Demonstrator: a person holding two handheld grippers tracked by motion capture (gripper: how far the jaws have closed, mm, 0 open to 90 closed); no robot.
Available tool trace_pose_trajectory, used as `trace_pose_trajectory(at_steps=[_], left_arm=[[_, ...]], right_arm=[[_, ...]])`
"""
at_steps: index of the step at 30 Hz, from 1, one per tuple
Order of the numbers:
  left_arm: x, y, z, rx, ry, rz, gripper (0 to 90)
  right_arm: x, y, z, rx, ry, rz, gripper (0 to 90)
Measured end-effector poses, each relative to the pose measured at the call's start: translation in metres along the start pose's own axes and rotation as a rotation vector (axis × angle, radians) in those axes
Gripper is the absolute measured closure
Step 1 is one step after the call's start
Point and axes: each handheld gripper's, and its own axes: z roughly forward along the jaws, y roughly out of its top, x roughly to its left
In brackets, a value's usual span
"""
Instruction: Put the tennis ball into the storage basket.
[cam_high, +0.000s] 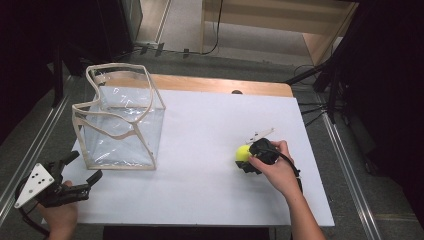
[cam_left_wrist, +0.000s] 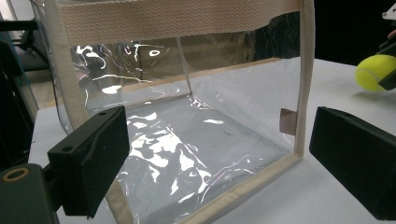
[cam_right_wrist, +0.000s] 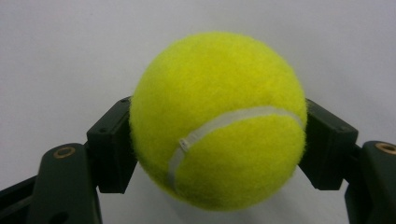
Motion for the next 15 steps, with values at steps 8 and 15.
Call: trace_pose_trajectory(at_steps=[8, 15], left_arm=[[0.0, 0.0, 0.0, 0.0, -0.001, 0.0, 5.3], [0.0, 0.0, 0.0, -0.001, -0.001, 0.001, 5.3]], right_arm=[[0.011, 0.016, 0.005, -0.015, 0.021, -0.031, 23.6], [0.025, 0.034, 0.013, -0.019, 0.049, -0.06, 23.6]])
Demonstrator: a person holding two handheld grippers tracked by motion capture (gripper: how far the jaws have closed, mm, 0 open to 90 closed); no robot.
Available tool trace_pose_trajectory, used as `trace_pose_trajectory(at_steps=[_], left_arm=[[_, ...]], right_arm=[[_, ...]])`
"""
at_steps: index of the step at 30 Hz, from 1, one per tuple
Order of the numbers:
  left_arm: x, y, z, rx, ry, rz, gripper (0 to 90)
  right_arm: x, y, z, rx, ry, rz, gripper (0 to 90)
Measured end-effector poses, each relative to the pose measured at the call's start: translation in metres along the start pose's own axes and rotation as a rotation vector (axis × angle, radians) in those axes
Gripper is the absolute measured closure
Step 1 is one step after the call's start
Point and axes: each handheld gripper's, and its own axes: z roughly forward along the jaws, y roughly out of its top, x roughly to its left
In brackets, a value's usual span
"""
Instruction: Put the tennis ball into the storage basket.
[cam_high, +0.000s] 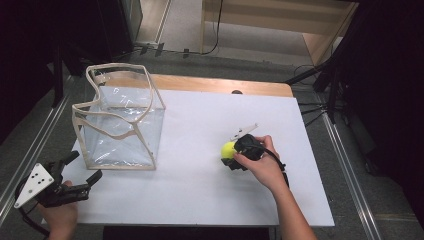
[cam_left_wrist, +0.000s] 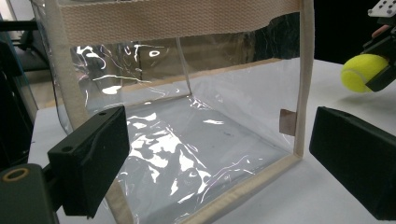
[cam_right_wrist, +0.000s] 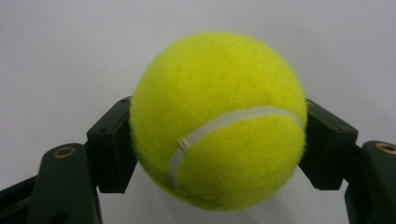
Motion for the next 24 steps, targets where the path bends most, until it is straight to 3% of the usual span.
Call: trace_pose_trajectory(at_steps=[24], left_arm=[[0.0, 0.0, 0.0, 0.0, -0.004, -0.002, 5.3]], right_arm=[[0.028, 0.046, 0.017, -0.017, 0.053, -0.1, 23.7]])
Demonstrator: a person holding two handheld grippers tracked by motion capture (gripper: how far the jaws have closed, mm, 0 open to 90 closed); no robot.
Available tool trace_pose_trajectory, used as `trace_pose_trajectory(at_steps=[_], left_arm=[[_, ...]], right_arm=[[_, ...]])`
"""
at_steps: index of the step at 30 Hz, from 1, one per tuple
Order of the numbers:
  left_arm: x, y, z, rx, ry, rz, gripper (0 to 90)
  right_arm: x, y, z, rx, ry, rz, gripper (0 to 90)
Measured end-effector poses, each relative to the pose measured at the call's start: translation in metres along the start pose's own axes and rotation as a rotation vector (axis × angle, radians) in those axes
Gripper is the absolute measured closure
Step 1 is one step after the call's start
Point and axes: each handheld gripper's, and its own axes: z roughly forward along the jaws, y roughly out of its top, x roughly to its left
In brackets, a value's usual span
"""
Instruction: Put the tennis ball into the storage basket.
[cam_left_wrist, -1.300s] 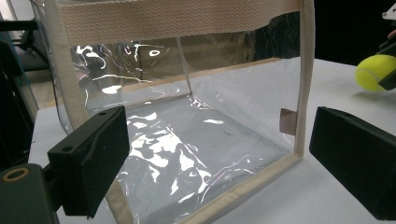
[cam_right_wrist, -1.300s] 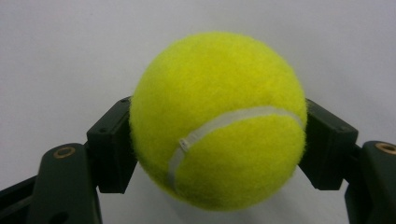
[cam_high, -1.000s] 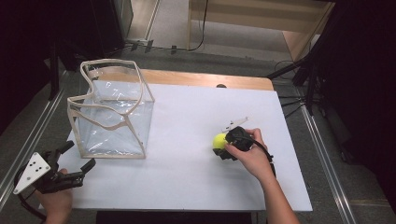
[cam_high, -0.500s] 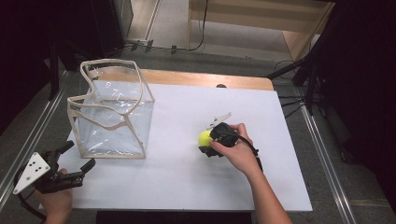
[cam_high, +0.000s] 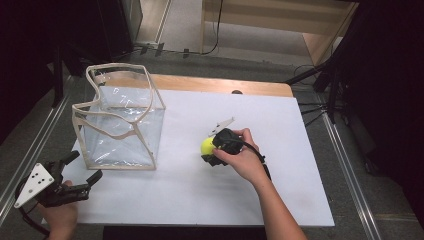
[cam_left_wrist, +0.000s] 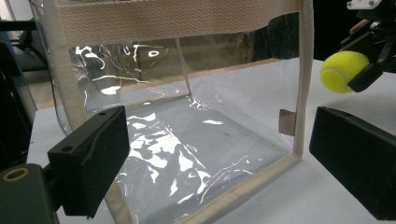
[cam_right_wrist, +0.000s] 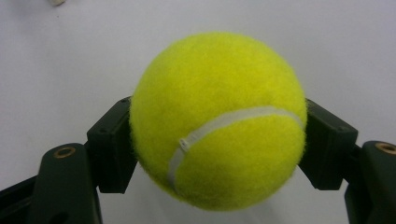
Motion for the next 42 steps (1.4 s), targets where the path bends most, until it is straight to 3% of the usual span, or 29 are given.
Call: trace_pose_trajectory(at_steps=[42], left_arm=[[0.001, 0.0, 0.0, -0.005, -0.008, -0.006, 5.3]], right_arm=[[0.045, 0.057, 0.039, -0.028, 0.096, -0.109, 23.7]])
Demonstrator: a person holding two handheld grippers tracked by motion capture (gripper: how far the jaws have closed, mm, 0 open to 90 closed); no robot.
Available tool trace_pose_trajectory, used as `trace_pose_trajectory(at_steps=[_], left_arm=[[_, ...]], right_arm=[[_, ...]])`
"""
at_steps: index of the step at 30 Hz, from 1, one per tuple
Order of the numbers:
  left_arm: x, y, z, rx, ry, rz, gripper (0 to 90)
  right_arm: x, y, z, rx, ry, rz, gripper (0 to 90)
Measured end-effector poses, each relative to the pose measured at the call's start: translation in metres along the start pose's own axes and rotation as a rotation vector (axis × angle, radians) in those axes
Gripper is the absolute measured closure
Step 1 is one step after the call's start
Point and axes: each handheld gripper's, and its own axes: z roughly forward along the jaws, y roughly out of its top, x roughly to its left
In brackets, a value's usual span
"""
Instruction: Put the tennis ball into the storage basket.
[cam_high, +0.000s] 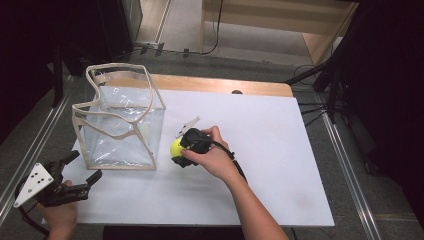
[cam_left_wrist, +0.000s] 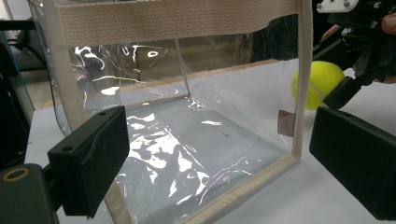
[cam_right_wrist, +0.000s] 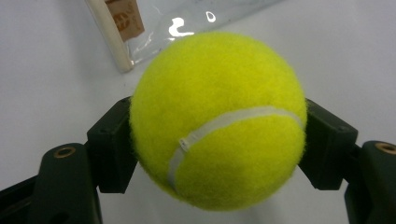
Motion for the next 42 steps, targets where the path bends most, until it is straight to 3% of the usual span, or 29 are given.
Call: trace_pose_trajectory(at_steps=[19, 31, 42], left_arm=[[0.001, 0.0, 0.0, -0.002, -0.002, 0.0, 5.3], [0.001, 0.0, 0.0, -0.004, -0.003, -0.002, 5.3], [0.001, 0.0, 0.0, -0.004, -0.002, -0.002, 5.3]], right_arm=[[0.015, 0.029, 0.003, -0.026, 0.038, -0.045, 23.7], [0.013, 0.045, -0.015, -0.063, 0.069, -0.039, 23.7], [0.01, 0.058, -0.032, -0.079, 0.069, -0.045, 23.7]])
